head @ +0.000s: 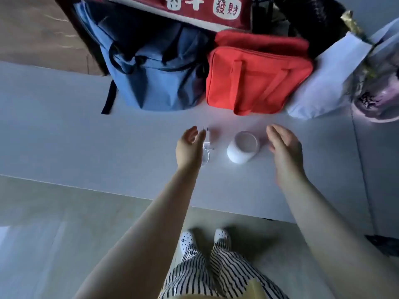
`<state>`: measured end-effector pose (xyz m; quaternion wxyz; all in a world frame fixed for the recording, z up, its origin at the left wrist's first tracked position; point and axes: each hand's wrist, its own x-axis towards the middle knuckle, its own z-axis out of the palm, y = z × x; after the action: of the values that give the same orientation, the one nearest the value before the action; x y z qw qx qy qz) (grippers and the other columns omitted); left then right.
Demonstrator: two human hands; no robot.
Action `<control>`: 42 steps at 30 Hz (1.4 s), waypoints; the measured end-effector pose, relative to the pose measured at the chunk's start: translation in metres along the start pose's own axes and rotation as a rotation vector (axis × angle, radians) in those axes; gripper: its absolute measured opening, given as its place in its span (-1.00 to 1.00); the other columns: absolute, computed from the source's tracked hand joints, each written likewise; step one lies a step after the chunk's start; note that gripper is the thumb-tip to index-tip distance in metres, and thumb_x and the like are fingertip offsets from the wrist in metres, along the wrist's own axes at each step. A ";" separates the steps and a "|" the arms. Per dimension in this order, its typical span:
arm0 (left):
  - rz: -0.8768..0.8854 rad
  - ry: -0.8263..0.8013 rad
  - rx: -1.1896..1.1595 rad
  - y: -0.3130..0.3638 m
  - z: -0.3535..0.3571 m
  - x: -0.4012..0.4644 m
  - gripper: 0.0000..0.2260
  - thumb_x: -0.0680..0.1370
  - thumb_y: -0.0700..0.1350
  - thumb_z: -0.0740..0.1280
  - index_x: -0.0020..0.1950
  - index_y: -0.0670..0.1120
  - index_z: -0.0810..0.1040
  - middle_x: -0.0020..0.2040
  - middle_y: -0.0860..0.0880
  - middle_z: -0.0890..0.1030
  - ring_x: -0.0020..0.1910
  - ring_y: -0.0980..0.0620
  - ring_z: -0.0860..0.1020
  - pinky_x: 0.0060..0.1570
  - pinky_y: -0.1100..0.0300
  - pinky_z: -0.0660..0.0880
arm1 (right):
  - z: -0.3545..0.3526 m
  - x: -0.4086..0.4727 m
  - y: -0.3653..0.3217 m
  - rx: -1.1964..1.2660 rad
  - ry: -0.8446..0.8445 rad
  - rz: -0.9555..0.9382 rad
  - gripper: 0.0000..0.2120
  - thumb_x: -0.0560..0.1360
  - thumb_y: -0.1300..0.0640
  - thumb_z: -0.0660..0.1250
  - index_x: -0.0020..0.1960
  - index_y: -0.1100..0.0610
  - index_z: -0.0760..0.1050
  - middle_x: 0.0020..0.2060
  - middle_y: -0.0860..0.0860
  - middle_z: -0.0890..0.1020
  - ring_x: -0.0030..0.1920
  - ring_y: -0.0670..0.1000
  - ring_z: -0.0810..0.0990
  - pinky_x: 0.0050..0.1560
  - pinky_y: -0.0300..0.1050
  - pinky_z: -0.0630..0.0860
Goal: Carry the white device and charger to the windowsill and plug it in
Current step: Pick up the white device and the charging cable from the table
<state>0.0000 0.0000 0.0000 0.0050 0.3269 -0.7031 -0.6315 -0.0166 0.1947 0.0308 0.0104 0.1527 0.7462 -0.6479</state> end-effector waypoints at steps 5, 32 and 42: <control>0.044 0.073 0.199 -0.029 0.022 0.016 -0.49 0.52 0.11 0.30 0.42 -0.05 0.40 0.39 0.00 0.50 0.36 0.00 0.46 0.17 0.31 0.32 | 0.010 0.001 0.037 0.047 -0.019 0.078 -0.45 0.46 0.04 0.41 0.39 0.12 0.35 0.31 0.04 0.50 0.23 -0.14 0.52 0.13 -0.38 0.44; -0.071 0.217 -0.499 -0.041 0.009 0.041 -0.73 0.46 -0.23 0.41 0.16 -0.10 0.60 -0.12 0.02 0.64 -0.15 0.11 0.58 -0.03 0.29 0.52 | 0.072 0.017 0.048 -0.016 -0.042 -0.046 -0.37 0.23 -0.03 0.52 0.25 0.06 0.44 0.20 0.01 0.60 0.20 0.01 0.59 0.26 0.01 0.50; -0.122 0.365 -0.833 -0.003 -0.117 0.009 -0.66 0.51 -0.13 0.38 0.27 -0.16 0.56 0.02 -0.12 0.61 -0.17 0.07 0.57 -0.44 0.46 0.41 | 0.177 -0.017 -0.030 0.043 -0.485 -0.018 -0.53 0.29 -0.01 0.46 0.18 -0.01 0.48 0.02 -0.14 0.63 -0.03 -0.21 0.59 -0.03 -0.31 0.45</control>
<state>0.0439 -0.1074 0.0174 0.2225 0.4439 -0.3561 -0.7916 -0.0399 0.0157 0.0346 0.1801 -0.0138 0.7091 -0.6815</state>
